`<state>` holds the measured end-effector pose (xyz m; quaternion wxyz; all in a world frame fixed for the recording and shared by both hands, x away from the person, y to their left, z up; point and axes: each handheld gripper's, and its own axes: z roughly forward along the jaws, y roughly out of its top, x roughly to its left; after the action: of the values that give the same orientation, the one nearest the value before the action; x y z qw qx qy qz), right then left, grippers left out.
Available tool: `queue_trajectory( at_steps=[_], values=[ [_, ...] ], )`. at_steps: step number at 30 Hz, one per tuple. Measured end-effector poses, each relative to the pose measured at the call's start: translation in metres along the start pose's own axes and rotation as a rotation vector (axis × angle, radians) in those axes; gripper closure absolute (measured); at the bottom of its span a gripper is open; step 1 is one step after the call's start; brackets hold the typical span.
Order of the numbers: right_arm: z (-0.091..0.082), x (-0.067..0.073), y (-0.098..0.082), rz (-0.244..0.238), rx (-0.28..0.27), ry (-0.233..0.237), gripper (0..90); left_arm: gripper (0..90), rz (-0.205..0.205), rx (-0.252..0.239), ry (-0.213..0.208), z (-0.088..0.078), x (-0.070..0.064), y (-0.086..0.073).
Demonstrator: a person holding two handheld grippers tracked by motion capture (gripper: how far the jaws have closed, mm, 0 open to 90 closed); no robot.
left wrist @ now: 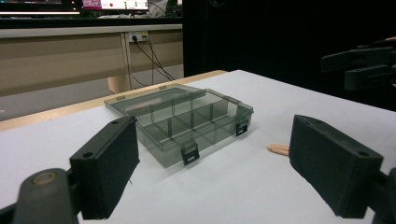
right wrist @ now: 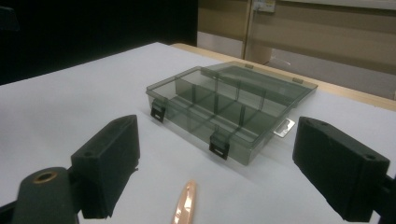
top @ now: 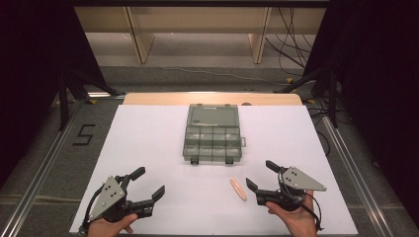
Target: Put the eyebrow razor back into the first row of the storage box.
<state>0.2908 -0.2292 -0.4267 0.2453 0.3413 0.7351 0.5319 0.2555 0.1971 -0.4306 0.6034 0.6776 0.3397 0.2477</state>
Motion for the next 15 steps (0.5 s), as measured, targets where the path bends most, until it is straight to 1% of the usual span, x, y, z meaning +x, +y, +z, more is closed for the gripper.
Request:
queue_trajectory(
  at_steps=[2,4,6,7,8,9,10,13,14,15],
  values=[
    [0.0004,0.0006,-0.0002,0.011,0.004,0.013,16.1,15.9,-0.005,-0.014,-0.01,0.0009,-0.0002,-0.0001],
    [0.0009,0.0007,-0.0003,0.009,-0.001,0.013,16.1,15.9,-0.005,-0.006,-0.003,-0.0001,-0.0007,0.0005],
    [0.0005,0.0006,0.0003,-0.003,0.019,0.009,16.1,15.9,-0.008,-0.016,-0.011,0.0012,-0.0005,0.0001],
    [0.0007,-0.0002,0.0006,-0.023,0.014,0.0,16.2,15.9,-0.008,-0.016,-0.011,0.0013,-0.0006,0.0001],
    [0.0007,-0.0002,0.0006,-0.023,0.014,0.0,16.2,15.9,-0.008,-0.016,-0.011,0.0013,-0.0006,0.0001],
    [0.0004,0.0001,0.0011,-0.032,0.025,0.002,16.6,15.9,-0.005,-0.005,-0.005,0.0005,-0.0009,0.0004],
    [0.0014,-0.0003,0.001,-0.042,0.013,-0.004,16.6,15.9,-0.005,-0.005,-0.005,0.0005,-0.0009,0.0004],
    [0.0023,0.0005,0.0005,-0.034,0.025,0.009,16.6,15.9,-0.006,-0.006,-0.005,0.0006,-0.0009,0.0004],
    [0.0028,0.0006,0.0008,-0.049,0.042,0.005,16.7,15.9,-0.006,-0.006,-0.005,0.0006,-0.001,0.0004],
    [0.0029,0.0006,0.0013,-0.049,0.045,0.01,16.8,15.9,-0.006,-0.006,-0.005,0.0006,-0.001,0.0004]
  ],
)
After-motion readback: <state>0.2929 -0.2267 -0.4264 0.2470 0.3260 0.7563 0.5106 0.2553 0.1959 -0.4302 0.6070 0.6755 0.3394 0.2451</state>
